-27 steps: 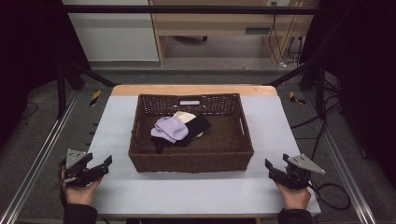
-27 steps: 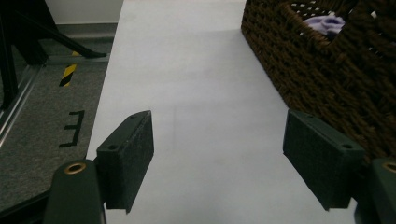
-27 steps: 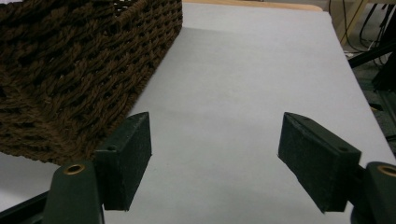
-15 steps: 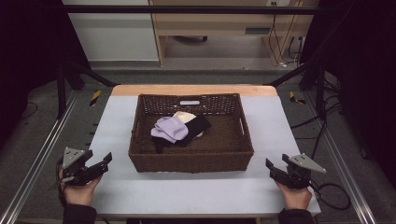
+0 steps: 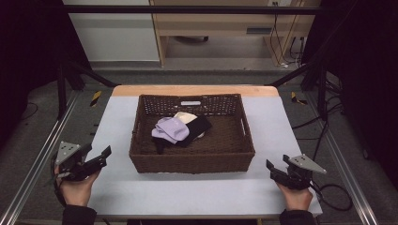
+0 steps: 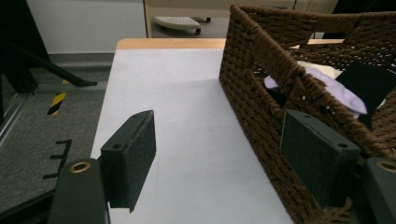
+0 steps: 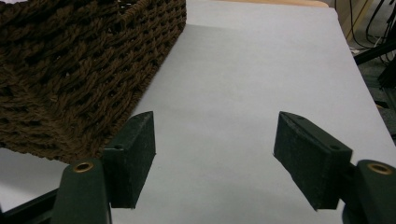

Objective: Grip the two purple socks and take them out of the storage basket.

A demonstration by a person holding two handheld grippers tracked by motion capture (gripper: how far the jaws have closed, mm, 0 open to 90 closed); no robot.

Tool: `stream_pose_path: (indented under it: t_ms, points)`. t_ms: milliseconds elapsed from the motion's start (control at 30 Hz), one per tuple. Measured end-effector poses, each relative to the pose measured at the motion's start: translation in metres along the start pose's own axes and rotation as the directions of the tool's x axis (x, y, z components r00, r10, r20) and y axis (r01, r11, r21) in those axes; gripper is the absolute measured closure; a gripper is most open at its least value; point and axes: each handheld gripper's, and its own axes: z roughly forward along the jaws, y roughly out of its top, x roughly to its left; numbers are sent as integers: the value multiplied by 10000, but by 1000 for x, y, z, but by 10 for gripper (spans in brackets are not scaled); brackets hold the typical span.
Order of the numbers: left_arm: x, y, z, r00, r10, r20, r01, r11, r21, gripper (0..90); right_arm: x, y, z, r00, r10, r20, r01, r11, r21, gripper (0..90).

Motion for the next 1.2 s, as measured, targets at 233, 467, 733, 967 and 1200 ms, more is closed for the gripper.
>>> stream_pose_path:
  t_ms: [233, 467, 733, 967, 1200]
  points:
    - [-1, 11, -1, 10000, 50, 47, -50, 9999, -143, 255, 0, 0, 1, 9999, -85, -90, 85, 10000, -13, 293]
    - [-9, 29, 3, 9994, 180, 281, -171, 9993, -339, 248, 0, -1, 0, 9999, -107, -107, 106, 9999, -37, 291]
    - [-24, 47, 9, 9979, 197, 617, -156, 9977, -658, 249, 1, 0, 1, 10000, -53, -80, 53, 10000, 4, 289]
    - [-38, 64, 16, 9960, 385, 803, -320, 9962, -805, 253, 0, 0, 0, 10000, -35, -63, 35, 10000, -46, 288]
    - [-55, 79, 24, 9922, 749, 992, -669, 9944, -815, 265, 0, 0, 0, 10000, -54, -41, 54, 10000, -28, 289]
